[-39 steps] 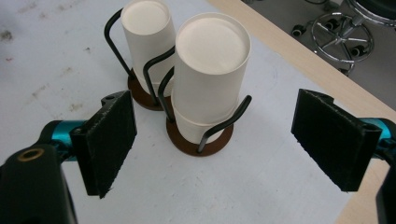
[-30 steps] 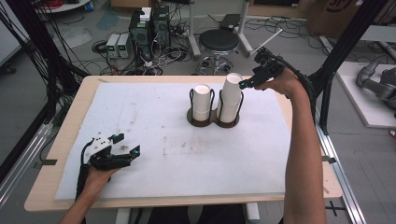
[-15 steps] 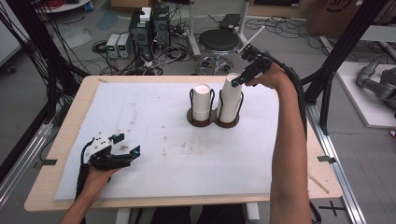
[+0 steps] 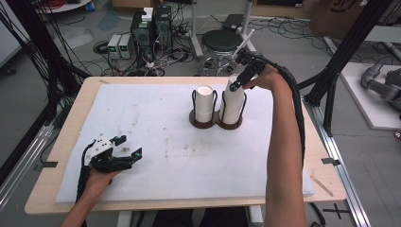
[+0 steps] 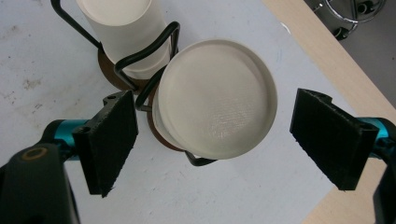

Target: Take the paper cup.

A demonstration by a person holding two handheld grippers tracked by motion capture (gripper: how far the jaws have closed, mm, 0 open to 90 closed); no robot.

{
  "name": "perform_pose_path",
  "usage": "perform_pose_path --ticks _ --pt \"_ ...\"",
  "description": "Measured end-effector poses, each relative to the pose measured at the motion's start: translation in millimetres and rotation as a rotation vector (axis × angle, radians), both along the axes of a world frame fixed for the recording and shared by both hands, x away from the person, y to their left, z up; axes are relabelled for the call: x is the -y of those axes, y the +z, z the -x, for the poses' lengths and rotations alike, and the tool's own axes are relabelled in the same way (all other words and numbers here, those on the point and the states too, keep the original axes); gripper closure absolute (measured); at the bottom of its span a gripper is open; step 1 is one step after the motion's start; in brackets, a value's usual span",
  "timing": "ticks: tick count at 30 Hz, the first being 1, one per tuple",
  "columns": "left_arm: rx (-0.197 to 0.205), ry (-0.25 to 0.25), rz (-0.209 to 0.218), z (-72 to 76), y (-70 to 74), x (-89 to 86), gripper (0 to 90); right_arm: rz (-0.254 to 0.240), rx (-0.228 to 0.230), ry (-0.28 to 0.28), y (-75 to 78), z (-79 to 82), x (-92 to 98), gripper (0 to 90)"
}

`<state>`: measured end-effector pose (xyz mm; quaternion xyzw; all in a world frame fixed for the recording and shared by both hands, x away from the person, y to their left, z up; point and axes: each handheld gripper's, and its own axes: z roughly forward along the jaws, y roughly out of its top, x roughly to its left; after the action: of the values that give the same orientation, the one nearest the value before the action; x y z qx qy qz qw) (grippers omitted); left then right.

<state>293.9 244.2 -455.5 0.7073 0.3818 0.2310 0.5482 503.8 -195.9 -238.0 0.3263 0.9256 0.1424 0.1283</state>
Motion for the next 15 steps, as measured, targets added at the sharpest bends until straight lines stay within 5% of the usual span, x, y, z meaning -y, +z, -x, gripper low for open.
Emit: perform_pose_path --ticks 15 --pt "-0.006 -0.004 -0.004 -0.2 0.2 0.0 14.8 0.071 -0.033 -0.027 -8.3 -6.6 -9.0 22.8"
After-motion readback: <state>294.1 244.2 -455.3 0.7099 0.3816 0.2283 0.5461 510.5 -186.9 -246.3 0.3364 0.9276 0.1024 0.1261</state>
